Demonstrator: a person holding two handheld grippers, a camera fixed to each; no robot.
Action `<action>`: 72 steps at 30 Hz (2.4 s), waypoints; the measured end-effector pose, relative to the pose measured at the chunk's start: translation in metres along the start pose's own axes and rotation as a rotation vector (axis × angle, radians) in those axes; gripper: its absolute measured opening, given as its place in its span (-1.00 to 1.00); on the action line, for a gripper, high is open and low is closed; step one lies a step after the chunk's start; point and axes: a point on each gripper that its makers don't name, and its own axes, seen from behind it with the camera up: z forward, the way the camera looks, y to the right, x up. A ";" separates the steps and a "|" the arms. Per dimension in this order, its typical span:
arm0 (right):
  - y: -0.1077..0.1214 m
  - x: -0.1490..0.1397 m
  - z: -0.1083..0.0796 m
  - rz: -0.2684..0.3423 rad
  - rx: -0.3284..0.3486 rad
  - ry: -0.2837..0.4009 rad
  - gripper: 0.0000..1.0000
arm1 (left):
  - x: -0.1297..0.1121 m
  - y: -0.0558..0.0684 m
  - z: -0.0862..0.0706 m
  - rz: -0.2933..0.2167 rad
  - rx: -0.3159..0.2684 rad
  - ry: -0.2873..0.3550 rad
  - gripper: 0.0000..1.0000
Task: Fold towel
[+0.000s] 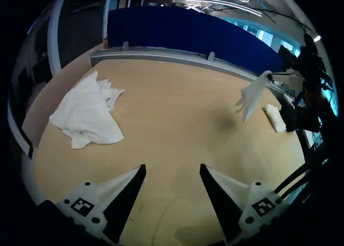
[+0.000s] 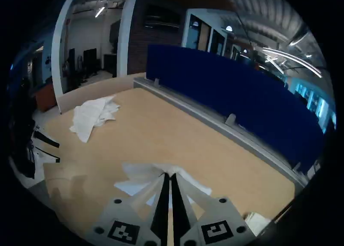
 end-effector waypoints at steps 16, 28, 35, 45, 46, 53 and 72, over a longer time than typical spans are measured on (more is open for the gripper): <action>0.088 -0.028 -0.034 0.037 -0.087 -0.024 -0.94 | 0.000 0.012 0.004 0.015 0.007 -0.014 0.85; 0.160 -0.054 -0.051 0.054 -0.144 -0.061 -0.94 | 0.003 0.022 0.009 0.032 0.017 -0.032 0.85; 0.205 -0.063 -0.059 0.056 -0.184 -0.080 -0.94 | 0.004 0.030 0.015 0.036 0.021 -0.039 0.85; 0.266 -0.066 -0.067 0.079 -0.242 -0.088 -0.94 | 0.006 0.036 0.019 0.040 0.028 -0.048 0.85; 0.271 -0.066 -0.067 0.081 -0.247 -0.089 -0.94 | 0.006 0.037 0.019 0.040 0.028 -0.048 0.85; 0.300 -0.068 -0.067 0.088 -0.270 -0.106 -0.94 | 0.005 0.039 0.021 0.040 0.032 -0.057 0.85; 0.320 -0.099 -0.063 0.133 -0.273 -0.147 -0.94 | 0.000 0.047 0.021 0.050 0.038 -0.070 0.85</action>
